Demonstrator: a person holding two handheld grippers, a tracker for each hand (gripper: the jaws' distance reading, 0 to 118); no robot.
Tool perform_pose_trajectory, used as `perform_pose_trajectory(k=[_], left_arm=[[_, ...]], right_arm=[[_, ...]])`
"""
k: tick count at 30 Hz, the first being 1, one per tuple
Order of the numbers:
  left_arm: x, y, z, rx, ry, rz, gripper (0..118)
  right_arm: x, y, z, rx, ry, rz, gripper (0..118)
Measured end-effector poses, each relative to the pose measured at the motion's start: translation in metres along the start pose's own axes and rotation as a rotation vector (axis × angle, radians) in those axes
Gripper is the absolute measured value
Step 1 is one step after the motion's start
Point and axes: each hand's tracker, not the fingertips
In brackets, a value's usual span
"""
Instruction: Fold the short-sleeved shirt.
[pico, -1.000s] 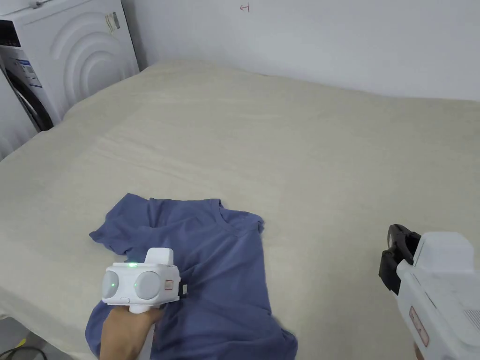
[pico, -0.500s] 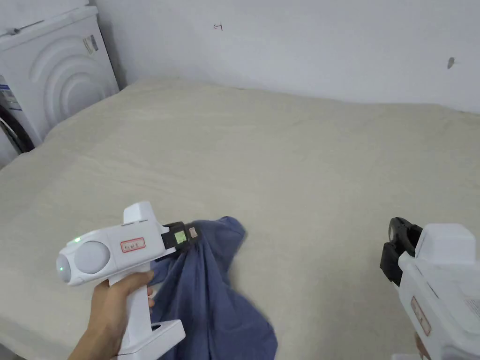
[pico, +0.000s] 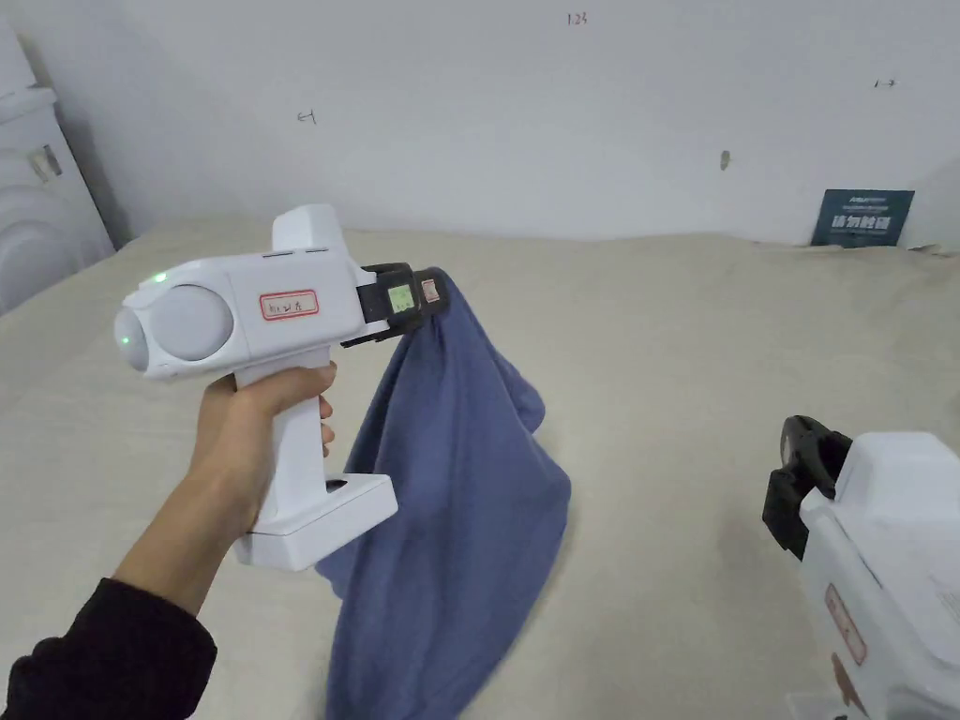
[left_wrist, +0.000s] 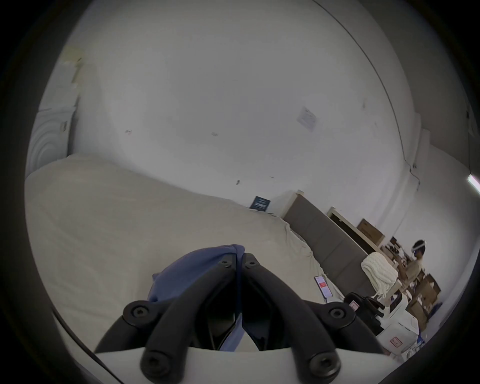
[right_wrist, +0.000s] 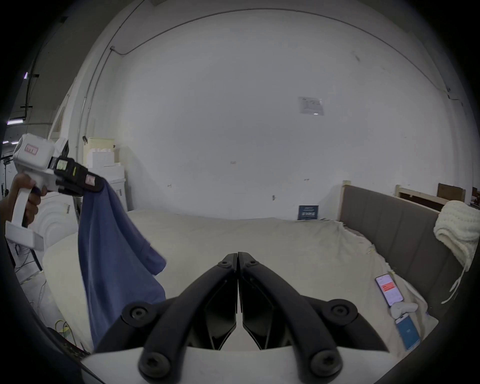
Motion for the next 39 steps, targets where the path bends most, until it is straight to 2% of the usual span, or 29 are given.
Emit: perform_pose_trajectory(k=[9,14,19,28,39], left_arm=[[0.096,0.016,-0.072,-0.047,-0.158,-0.158,0],[0.140,-0.028,-0.120,-0.179,-0.121,-0.394,0],[0.154,-0.095,-0.165,-0.322,-0.119,-0.449,0],[0.138,-0.207,-0.216,-0.560,-0.087,-0.414,0],[0.098,-0.284,-0.241,-0.790,0.048,-0.300,1]], right_arm=[[0.058,0.007,0.030,0.035,-0.144,0.000,0],[0.083,0.001,0.041,0.029,-0.205,-0.015,0],[0.099,-0.010,0.048,0.008,-0.238,-0.024,0],[0.117,-0.029,0.055,-0.041,-0.276,-0.039,0],[0.119,-0.041,0.056,-0.077,-0.278,-0.054,0]])
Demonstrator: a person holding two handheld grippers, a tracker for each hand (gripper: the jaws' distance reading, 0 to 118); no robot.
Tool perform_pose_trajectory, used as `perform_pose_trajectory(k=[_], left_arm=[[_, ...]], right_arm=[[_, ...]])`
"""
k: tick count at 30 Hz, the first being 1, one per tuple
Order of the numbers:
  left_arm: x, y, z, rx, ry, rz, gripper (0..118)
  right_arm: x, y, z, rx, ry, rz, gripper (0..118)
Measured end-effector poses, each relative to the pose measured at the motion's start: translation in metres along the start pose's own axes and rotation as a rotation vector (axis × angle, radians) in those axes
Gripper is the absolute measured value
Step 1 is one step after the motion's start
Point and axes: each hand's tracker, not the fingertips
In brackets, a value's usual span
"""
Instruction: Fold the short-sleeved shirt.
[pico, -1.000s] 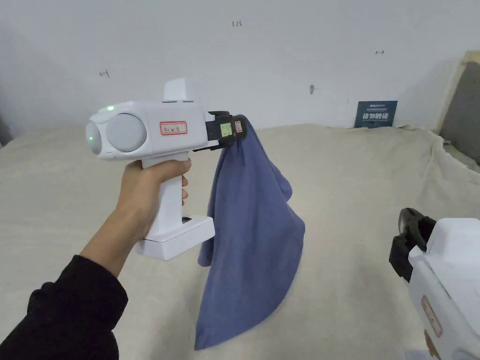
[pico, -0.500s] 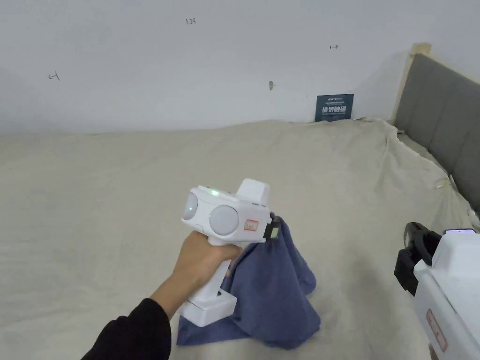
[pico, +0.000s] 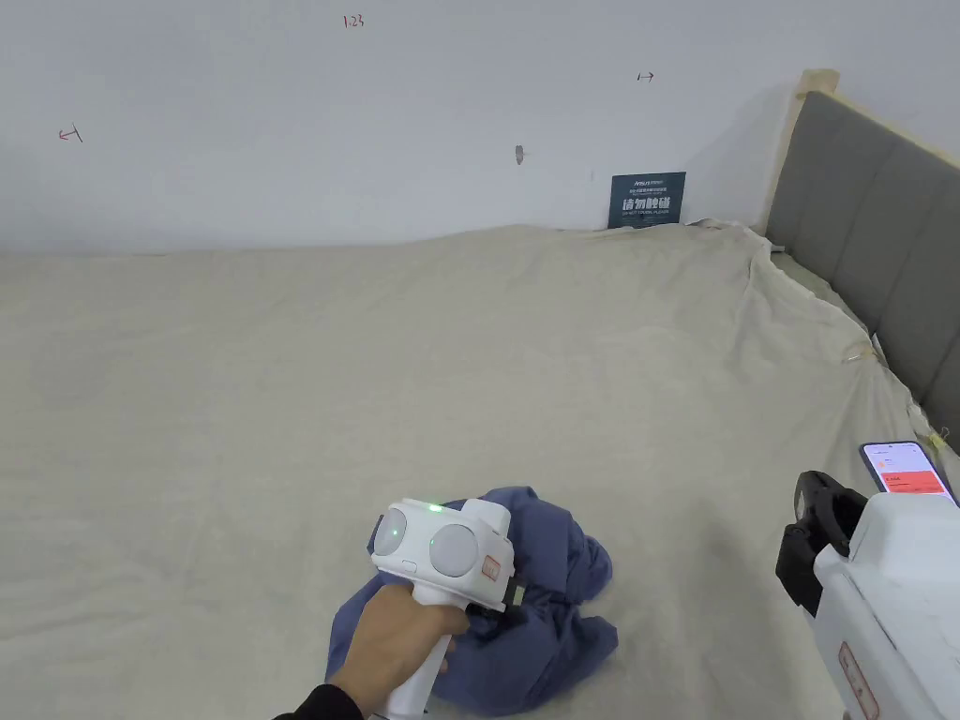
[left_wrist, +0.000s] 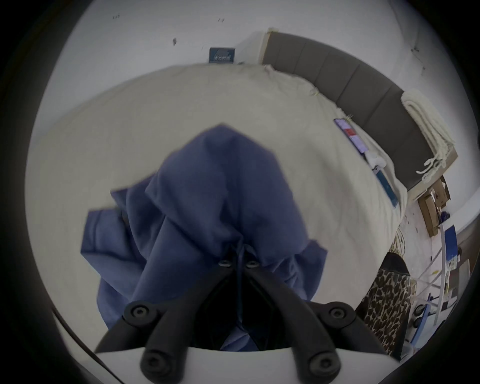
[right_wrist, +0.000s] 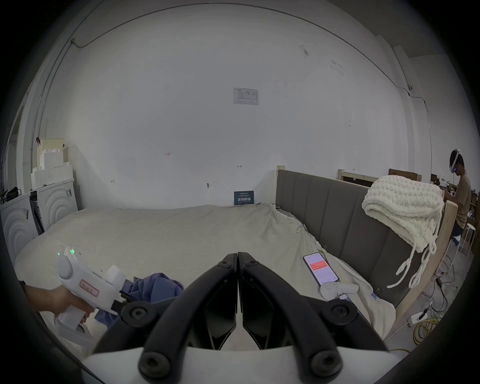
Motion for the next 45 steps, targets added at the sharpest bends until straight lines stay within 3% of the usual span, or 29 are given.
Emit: perform_pose_trajectory(k=[2,3,4,6,9,16,20,30,33,36,38,40,45], left_arm=[[-0.001,-0.003,0.006,0.009,0.015,0.004,19],[-0.002,-0.001,0.012,0.024,0.023,0.014,34],[0.000,-0.002,0.022,0.043,0.026,0.027,64],[-0.002,0.002,0.041,0.107,0.039,0.070,98],[-0.006,0.008,0.079,0.215,0.027,0.129,107],[-0.014,0.009,0.180,0.538,0.160,0.113,107],[-0.023,-0.008,0.221,0.738,0.296,0.090,107],[-0.054,-0.065,0.257,0.976,0.504,0.109,99],[-0.059,-0.082,0.258,1.013,0.534,0.098,72],[-0.062,-0.092,0.257,1.024,0.567,0.106,15],[-0.066,-0.098,0.257,1.048,0.553,0.121,12],[-0.069,-0.100,0.257,1.050,0.542,0.126,0],[-0.069,-0.100,0.257,1.034,0.538,0.126,0]], right_arm=[[-0.001,0.001,0.001,0.000,0.002,0.004,0],[-0.001,0.001,0.001,0.001,0.003,0.007,0],[-0.002,0.002,0.001,0.004,0.003,0.008,0],[-0.003,0.006,0.002,0.009,0.004,0.008,0],[-0.006,0.012,0.003,0.021,0.009,0.013,0],[-0.015,0.030,0.005,0.067,0.032,0.022,0],[-0.021,0.039,0.005,0.093,0.047,0.032,0],[-0.034,0.052,0.008,0.141,0.072,0.038,0],[-0.038,0.053,0.009,0.147,0.079,0.041,0],[-0.042,0.051,0.009,0.147,0.085,0.046,0],[-0.044,0.050,0.009,0.148,0.088,0.046,0],[-0.045,0.050,0.009,0.148,0.090,0.044,0],[-0.047,0.050,0.009,0.148,0.097,0.046,0]])
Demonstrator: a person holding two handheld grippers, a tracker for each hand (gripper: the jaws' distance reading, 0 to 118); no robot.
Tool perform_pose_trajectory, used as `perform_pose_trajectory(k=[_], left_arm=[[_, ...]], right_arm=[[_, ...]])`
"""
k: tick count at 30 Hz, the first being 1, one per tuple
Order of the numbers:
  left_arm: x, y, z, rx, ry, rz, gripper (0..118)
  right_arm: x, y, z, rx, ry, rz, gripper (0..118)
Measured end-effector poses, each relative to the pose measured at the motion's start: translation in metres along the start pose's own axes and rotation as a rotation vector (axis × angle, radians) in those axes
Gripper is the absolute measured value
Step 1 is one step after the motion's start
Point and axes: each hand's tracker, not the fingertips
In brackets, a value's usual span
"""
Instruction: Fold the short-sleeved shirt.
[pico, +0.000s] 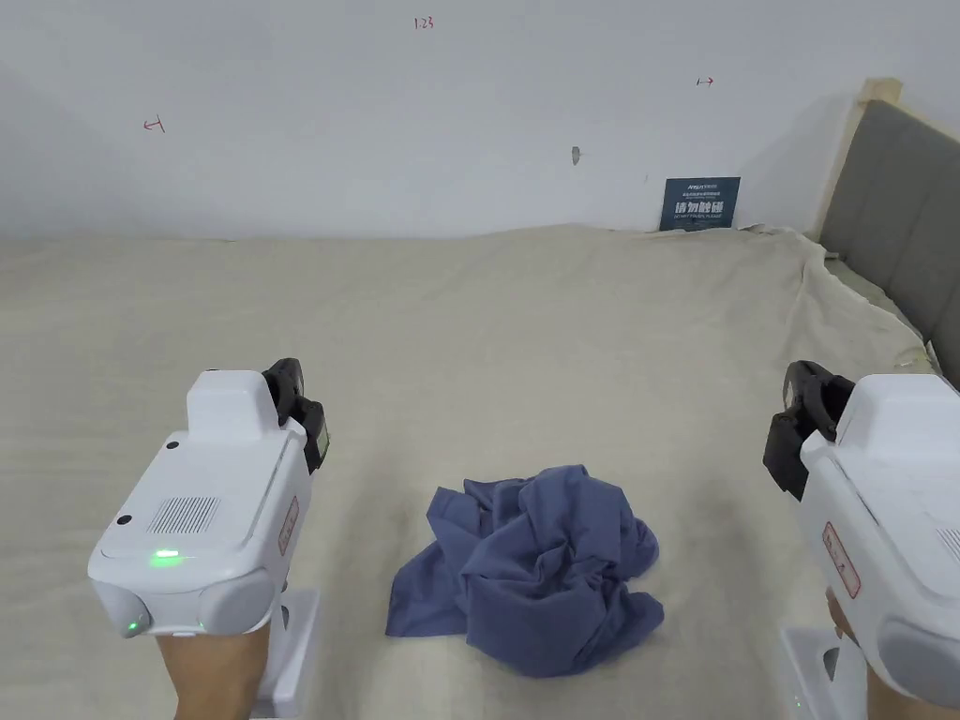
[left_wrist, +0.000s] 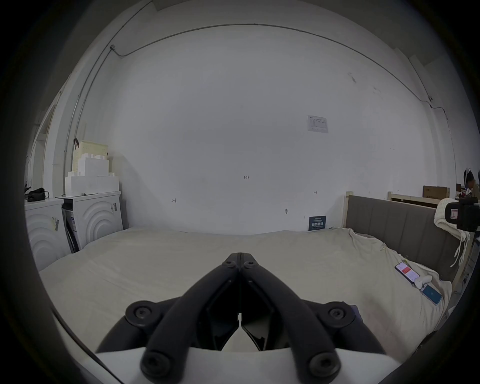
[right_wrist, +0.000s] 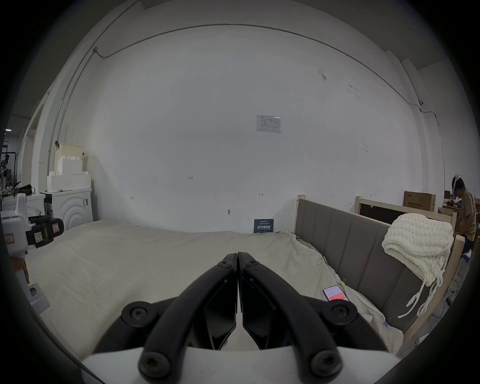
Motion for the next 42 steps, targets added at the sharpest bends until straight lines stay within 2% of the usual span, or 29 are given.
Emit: perform_pose_trajectory(k=[4,10,20,23,24,25,28,30,34,36,37,38,39,42], left_arm=[[0.001,-0.003,-0.006,-0.054,-0.033,0.000,0],[0.008,-0.023,-0.033,-0.295,-0.081,0.018,0],[0.023,-0.112,-0.091,-0.748,-0.145,0.124,0],[0.026,-0.141,-0.106,-0.854,-0.142,0.162,5],[0.028,-0.149,-0.110,-0.888,-0.133,0.154,10],[0.031,-0.156,-0.115,-0.935,-0.129,0.135,24],[0.041,-0.168,-0.113,-0.951,-0.115,0.121,80],[0.042,-0.175,-0.114,-0.957,-0.119,0.129,89],[0.048,-0.196,-0.125,-1.036,-0.097,0.116,88],[0.055,-0.206,-0.128,-1.074,-0.074,0.065,76],[0.059,-0.208,-0.126,-1.061,-0.039,-0.009,71],[0.063,-0.206,-0.122,-1.032,-0.076,-0.036,67],[0.065,-0.205,-0.121,-1.023,-0.086,-0.055,60],[0.070,-0.205,-0.118,-0.965,-0.150,-0.086,4]], right_arm=[[0.001,0.001,0.000,0.002,0.000,-0.003,0],[0.012,-0.008,-0.010,-0.007,-0.002,-0.007,0],[0.012,-0.022,-0.018,-0.058,-0.012,-0.008,0],[0.011,-0.027,-0.022,-0.078,-0.014,-0.006,0],[0.011,-0.029,-0.024,-0.084,-0.016,-0.004,0],[0.007,-0.028,-0.023,-0.090,-0.017,-0.005,0],[0.006,-0.033,-0.026,-0.109,-0.016,-0.007,0],[0.008,-0.038,-0.029,-0.121,-0.017,-0.008,0],[0.010,-0.046,-0.034,-0.144,-0.017,-0.016,0],[0.010,-0.049,-0.036,-0.155,-0.016,-0.016,0],[0.011,-0.051,-0.038,-0.158,-0.015,-0.015,0],[0.011,-0.052,-0.039,-0.164,-0.014,-0.014,0],[0.011,-0.053,-0.040,-0.168,-0.014,-0.013,0],[0.013,-0.058,-0.048,-0.195,-0.009,-0.016,0]])
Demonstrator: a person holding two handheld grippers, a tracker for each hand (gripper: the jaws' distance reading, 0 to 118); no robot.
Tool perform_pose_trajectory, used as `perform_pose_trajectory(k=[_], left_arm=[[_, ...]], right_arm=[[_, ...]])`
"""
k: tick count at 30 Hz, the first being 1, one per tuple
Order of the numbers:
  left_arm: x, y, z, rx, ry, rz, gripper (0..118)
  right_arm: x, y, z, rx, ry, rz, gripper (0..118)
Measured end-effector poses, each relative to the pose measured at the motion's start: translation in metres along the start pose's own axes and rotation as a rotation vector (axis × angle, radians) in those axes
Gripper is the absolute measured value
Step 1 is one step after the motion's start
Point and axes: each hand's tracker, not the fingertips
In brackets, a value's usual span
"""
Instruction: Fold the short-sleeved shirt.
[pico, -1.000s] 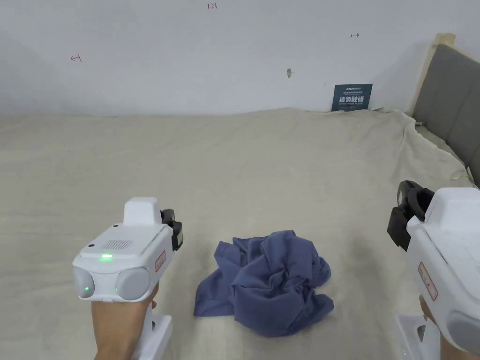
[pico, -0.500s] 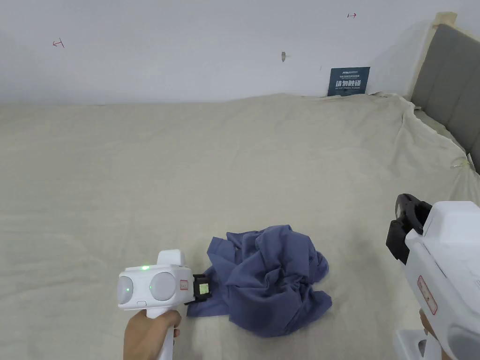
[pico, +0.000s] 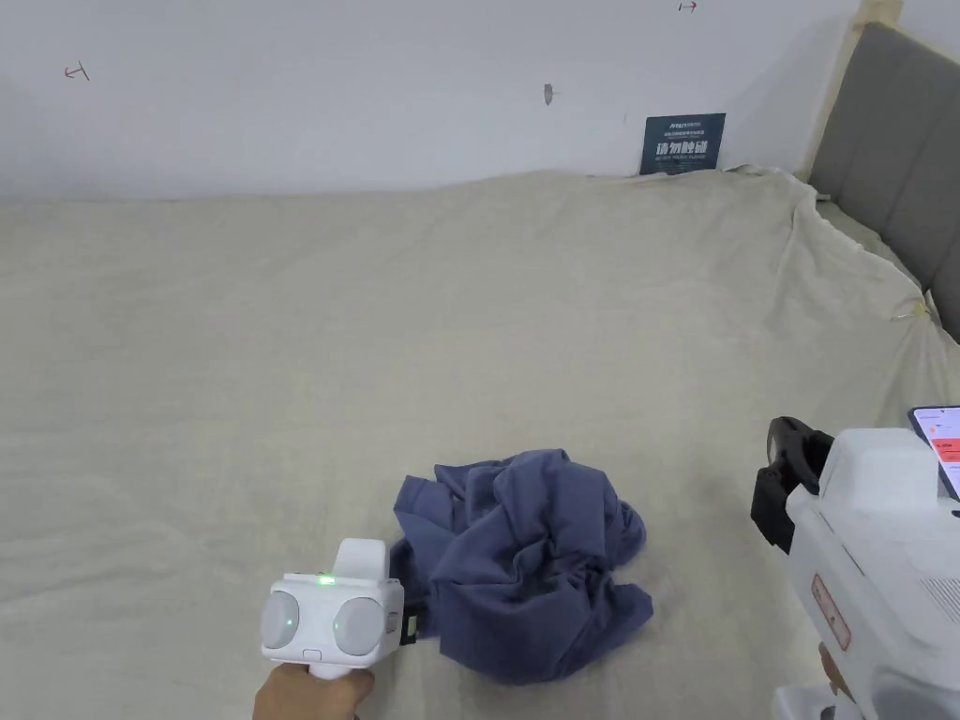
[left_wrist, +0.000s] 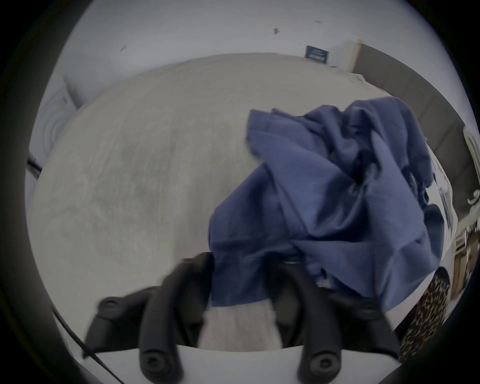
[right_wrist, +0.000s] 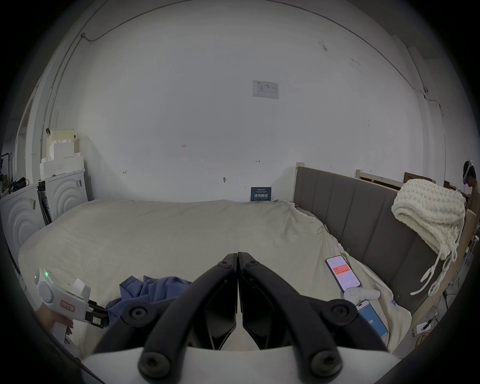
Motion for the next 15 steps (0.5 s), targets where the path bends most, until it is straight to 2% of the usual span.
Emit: perform_pose_trajectory(k=[1,3,7,11,12,13,14,15], left_arm=[[0.000,0.001,0.001,0.002,-0.046,0.007,2],[-0.001,0.003,0.006,0.016,-0.040,0.016,1],[-0.011,0.011,0.025,0.078,-0.091,0.045,1],[-0.016,0.015,0.037,0.115,-0.103,0.041,1],[-0.017,0.016,0.039,0.123,-0.105,0.043,1],[-0.017,0.010,0.054,0.126,-0.111,0.047,1],[-0.018,0.009,0.056,0.129,-0.117,0.052,1],[-0.019,0.009,0.057,0.129,-0.120,0.056,1]], right_arm=[[0.001,-0.002,-0.006,-0.015,0.005,-0.006,0],[0.003,-0.006,-0.020,-0.063,0.008,-0.005,0],[0.003,-0.018,-0.063,-0.182,0.029,0.031,1],[-0.001,-0.042,-0.111,-0.311,0.061,0.058,13],[-0.002,-0.049,-0.122,-0.355,0.071,0.072,23],[-0.003,-0.056,-0.134,-0.399,0.075,0.075,49],[-0.005,-0.063,-0.144,-0.439,0.091,0.078,67],[-0.006,-0.071,-0.153,-0.467,0.103,0.085,78]])
